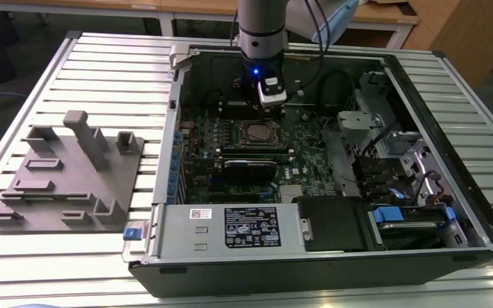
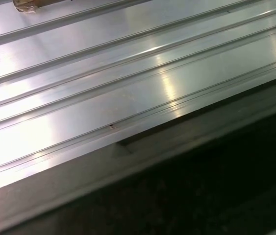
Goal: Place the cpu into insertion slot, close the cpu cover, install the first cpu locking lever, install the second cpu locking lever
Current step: 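Install the first cpu locking lever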
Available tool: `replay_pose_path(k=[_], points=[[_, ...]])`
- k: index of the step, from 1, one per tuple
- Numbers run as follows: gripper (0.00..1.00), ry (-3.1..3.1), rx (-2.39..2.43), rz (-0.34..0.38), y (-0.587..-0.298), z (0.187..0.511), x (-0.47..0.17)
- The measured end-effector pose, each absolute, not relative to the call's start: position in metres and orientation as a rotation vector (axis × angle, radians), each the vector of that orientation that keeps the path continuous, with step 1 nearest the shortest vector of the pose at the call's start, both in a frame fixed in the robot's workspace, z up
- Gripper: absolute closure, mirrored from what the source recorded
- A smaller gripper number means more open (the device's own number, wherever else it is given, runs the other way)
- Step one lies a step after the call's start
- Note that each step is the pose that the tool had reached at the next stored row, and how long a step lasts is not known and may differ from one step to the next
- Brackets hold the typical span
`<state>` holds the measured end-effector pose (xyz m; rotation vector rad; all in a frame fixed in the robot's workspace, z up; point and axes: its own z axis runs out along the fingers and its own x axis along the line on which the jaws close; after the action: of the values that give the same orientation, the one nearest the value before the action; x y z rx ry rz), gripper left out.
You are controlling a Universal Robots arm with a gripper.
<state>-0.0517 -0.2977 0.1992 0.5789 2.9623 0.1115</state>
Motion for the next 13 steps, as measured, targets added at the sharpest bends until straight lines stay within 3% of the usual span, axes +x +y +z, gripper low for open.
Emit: replay_pose_path(k=[13], points=[[0.90, 2.948, 0.574, 0.093, -0.2982, 0.1980, -0.0520]])
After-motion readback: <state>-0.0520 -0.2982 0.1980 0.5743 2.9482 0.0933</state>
